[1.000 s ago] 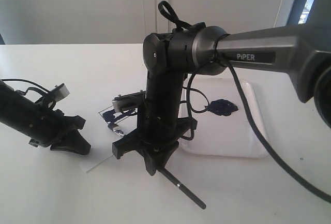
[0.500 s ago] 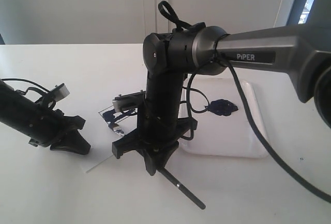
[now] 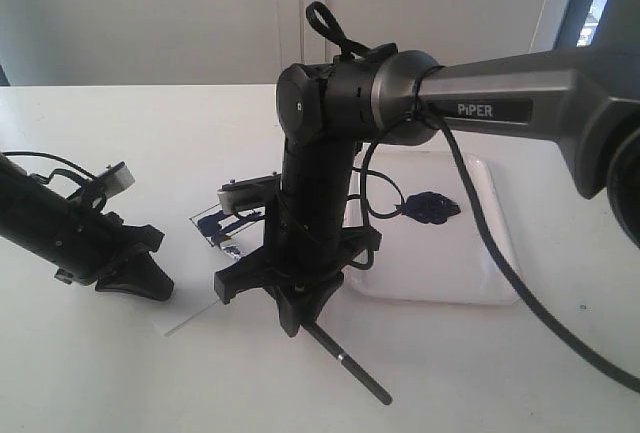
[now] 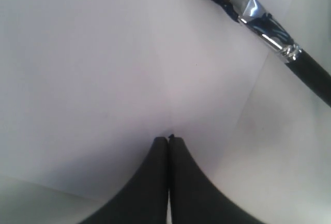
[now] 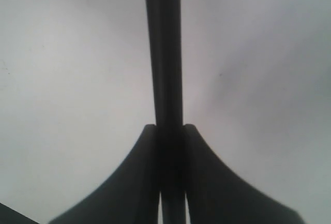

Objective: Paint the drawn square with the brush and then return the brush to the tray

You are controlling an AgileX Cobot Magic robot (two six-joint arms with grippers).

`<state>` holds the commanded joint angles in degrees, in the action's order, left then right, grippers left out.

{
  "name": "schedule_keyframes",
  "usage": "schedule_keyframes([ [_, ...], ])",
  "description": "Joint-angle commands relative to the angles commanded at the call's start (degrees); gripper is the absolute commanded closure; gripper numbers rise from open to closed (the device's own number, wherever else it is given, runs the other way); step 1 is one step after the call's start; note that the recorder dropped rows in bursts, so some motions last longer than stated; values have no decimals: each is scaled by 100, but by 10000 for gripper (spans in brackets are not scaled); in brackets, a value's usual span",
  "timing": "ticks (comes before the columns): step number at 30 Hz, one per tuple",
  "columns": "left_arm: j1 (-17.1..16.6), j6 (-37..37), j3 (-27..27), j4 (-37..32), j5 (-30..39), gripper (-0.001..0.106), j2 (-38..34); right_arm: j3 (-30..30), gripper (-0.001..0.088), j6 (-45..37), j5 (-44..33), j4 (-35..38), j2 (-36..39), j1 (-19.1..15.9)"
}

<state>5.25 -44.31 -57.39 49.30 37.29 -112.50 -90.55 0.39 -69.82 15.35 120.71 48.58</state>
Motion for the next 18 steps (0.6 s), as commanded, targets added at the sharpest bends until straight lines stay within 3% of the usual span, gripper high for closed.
schedule_keyframes([
  [18, 0, 0, 0, -11, 67, 1053, 0, -10, 868, 187, 124, 3, 98, 0],
])
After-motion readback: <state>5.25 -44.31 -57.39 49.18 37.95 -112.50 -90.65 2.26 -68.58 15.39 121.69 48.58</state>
